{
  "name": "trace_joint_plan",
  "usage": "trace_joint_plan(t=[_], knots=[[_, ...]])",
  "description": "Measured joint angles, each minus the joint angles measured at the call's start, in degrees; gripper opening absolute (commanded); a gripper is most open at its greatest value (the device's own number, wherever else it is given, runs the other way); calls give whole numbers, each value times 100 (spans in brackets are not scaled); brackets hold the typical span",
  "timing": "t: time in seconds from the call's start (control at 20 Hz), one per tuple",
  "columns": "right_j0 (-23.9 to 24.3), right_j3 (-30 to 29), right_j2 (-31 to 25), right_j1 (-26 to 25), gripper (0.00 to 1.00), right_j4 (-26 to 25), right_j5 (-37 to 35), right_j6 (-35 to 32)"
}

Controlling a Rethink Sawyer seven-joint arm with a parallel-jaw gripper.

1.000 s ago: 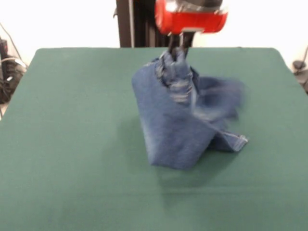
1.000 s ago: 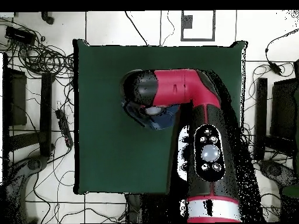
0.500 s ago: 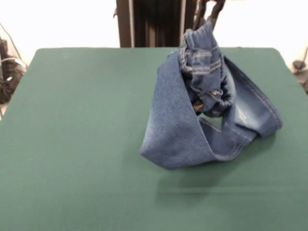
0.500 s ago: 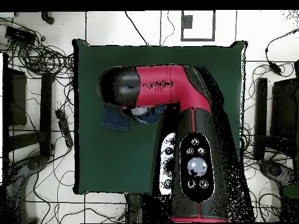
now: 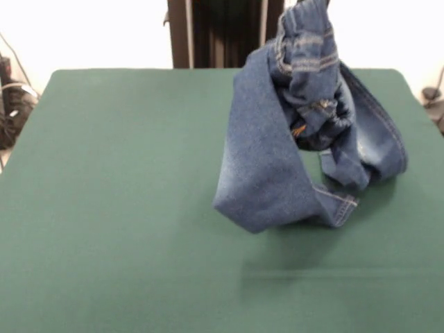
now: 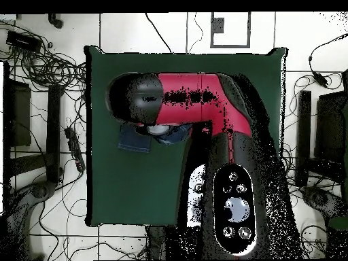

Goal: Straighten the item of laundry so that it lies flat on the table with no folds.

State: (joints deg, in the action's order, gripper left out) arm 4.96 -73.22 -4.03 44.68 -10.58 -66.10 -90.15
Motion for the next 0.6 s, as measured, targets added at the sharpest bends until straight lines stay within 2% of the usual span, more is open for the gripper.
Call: trace_joint_plan(t=[0.3,0.6], knots=[[0,-2,1,262,0,164,-360,0],[1,-2,2,492,0,340,-401,0]])
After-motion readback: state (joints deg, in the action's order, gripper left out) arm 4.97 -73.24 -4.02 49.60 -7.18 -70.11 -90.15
